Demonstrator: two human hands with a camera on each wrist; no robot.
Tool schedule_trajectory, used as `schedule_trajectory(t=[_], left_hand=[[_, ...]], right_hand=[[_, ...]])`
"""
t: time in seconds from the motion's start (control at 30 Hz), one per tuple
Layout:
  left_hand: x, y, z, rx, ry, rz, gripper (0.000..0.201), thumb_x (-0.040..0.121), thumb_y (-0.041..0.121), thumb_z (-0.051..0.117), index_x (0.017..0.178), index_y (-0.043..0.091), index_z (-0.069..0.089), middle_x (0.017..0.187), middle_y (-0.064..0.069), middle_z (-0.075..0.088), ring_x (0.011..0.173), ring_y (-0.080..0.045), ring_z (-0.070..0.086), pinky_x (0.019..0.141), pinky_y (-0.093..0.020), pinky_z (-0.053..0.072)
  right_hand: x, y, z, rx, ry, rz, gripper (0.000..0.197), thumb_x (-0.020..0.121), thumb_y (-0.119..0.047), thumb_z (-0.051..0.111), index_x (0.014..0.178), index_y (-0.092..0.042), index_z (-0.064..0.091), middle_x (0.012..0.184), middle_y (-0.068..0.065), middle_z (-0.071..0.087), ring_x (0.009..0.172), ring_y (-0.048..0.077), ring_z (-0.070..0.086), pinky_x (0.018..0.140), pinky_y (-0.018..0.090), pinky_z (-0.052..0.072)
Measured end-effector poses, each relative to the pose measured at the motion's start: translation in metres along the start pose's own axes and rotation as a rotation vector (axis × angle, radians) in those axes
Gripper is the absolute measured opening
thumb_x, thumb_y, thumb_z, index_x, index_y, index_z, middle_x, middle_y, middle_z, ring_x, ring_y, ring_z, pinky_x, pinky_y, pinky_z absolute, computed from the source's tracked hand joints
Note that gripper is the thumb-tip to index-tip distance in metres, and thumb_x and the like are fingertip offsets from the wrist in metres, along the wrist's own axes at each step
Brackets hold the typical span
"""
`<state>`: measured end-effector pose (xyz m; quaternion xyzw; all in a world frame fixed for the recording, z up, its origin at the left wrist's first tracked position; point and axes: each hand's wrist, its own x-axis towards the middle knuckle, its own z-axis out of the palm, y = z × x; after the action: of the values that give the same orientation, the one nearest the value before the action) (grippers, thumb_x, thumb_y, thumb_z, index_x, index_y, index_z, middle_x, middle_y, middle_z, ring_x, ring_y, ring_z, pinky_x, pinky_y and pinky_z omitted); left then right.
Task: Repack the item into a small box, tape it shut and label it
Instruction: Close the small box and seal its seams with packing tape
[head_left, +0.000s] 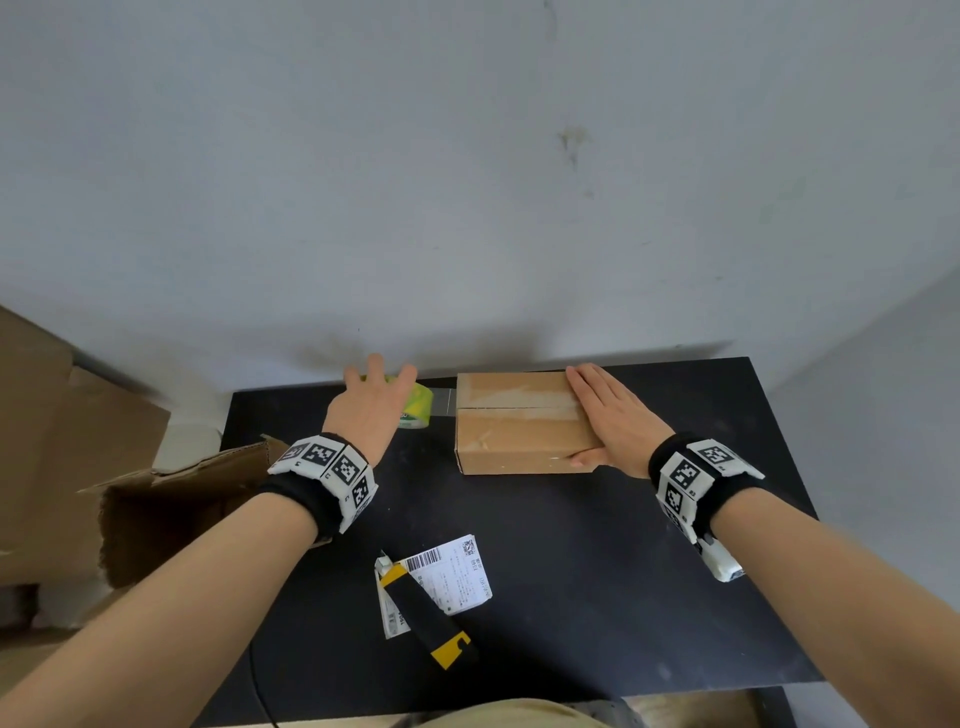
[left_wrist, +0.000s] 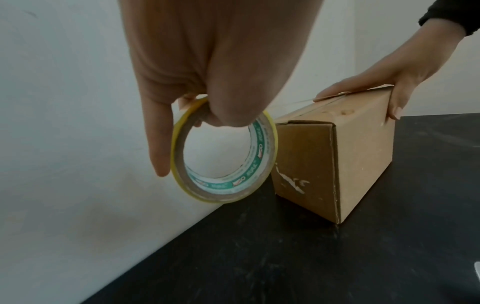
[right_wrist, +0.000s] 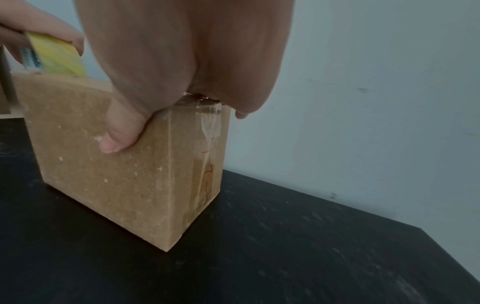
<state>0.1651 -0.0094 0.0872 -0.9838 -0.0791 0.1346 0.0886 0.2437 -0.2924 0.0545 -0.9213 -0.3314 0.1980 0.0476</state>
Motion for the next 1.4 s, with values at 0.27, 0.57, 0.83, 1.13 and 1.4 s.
schedule_trajectory(t=[0.27,0.57,0.83,1.13,1.4], left_hand=[[0.003,0.003,0.014,-0.018,-0.074,-0.001,0.058,0.083,-0.003,0.057,0.13,0.016,0.029,0.128,-0.02,0.029,0.113,-0.041,0.039,0.063,-0.031,0.043],[0.003,0.005,0.018,-0.059,-0.054,-0.022,0.057,0.083,-0.004,0.055,0.131,0.015,0.03,0.13,-0.021,0.029,0.115,-0.042,0.039,0.065,-0.034,0.048],[0.002,0.003,0.01,-0.057,-0.003,-0.025,0.054,0.083,-0.01,0.049,0.128,0.014,0.031,0.13,-0.022,0.03,0.107,-0.039,0.042,0.058,-0.029,0.04],[-0.001,0.004,0.015,-0.076,-0.035,-0.036,0.056,0.083,-0.008,0.051,0.129,0.015,0.031,0.131,-0.021,0.029,0.114,-0.042,0.038,0.061,-0.029,0.041],[0.002,0.008,0.018,-0.079,-0.064,-0.053,0.054,0.084,-0.007,0.051,0.129,0.015,0.032,0.133,-0.02,0.027,0.119,-0.044,0.035,0.061,-0.03,0.04]], right_hand=[[-0.001,0.001,0.0,0.017,0.004,-0.001,0.112,0.077,-0.05,0.068,0.149,-0.007,-0.007,0.157,0.01,0.001,0.146,0.024,-0.001,0.118,0.033,0.003],[0.0,-0.01,-0.004,-0.056,0.051,0.051,0.118,0.067,-0.055,0.074,0.149,-0.01,0.002,0.154,0.007,0.013,0.144,0.023,0.01,0.119,0.035,0.0],[0.039,-0.076,0.003,-0.067,0.028,-0.093,0.13,0.062,-0.069,0.068,0.149,-0.011,-0.008,0.158,0.01,-0.001,0.146,0.025,-0.002,0.118,0.038,-0.004],[0.05,-0.078,0.005,-0.121,0.052,-0.136,0.113,0.075,-0.065,0.059,0.15,-0.01,-0.006,0.153,0.012,0.018,0.143,0.027,0.015,0.118,0.04,0.002],[0.049,-0.075,0.012,-0.159,0.082,-0.172,0.105,0.077,-0.065,0.056,0.151,-0.017,-0.003,0.152,0.017,0.018,0.142,0.031,0.017,0.117,0.041,0.002]])
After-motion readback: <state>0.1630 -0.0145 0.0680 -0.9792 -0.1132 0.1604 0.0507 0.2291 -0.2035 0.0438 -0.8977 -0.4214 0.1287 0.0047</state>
